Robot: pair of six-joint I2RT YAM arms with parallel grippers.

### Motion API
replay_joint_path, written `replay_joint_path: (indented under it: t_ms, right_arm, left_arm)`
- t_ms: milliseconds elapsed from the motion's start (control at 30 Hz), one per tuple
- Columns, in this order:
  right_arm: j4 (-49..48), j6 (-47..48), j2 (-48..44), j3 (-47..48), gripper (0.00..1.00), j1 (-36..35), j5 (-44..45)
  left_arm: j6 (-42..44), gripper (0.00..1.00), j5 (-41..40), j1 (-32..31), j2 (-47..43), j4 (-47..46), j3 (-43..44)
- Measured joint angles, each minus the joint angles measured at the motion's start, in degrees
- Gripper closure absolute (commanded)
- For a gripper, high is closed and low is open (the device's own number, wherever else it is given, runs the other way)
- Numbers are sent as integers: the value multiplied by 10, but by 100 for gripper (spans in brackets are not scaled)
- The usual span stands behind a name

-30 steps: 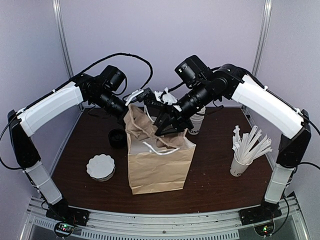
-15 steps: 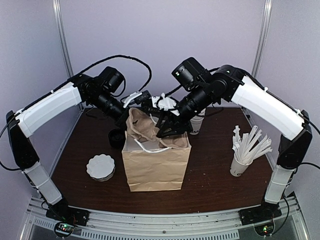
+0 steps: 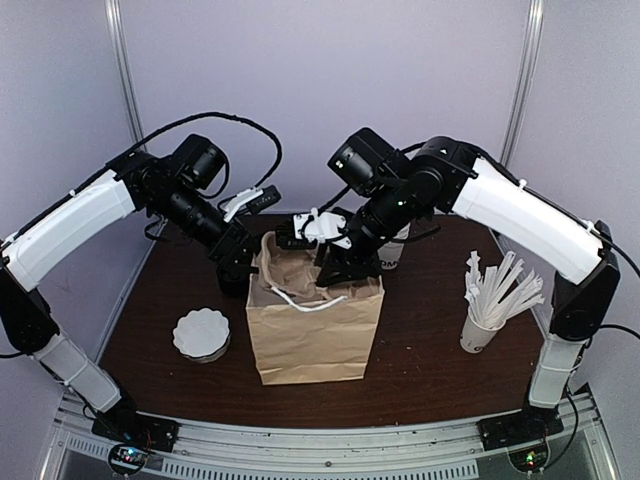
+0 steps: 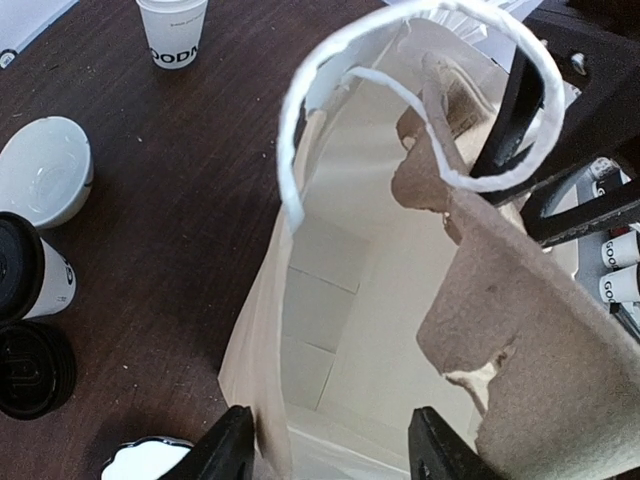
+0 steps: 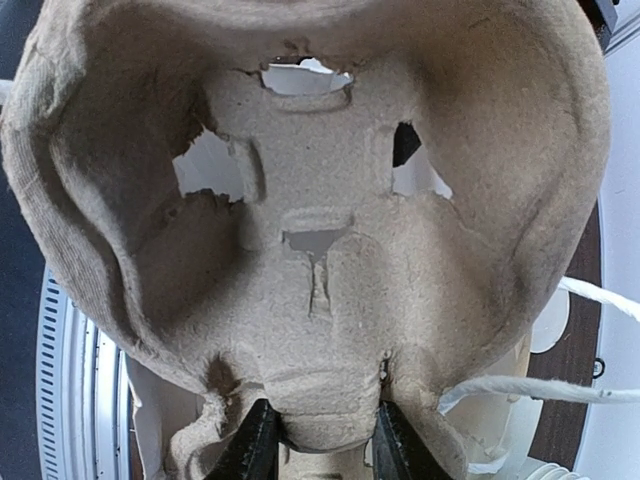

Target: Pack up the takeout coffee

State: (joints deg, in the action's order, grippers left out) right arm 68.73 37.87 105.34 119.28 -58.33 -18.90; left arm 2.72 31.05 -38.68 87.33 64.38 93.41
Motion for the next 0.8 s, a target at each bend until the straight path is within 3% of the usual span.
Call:
replay_joint_path:
  t_ms: [400,800]
  right_arm:
    - [10,10,21,9,70,-23,73]
    - [22,18,21,9,70,-32,90]
  left_arm:
    - [-26,44,-58,0,0,26,0]
    - [-61,43,-125,0,-6,28,1]
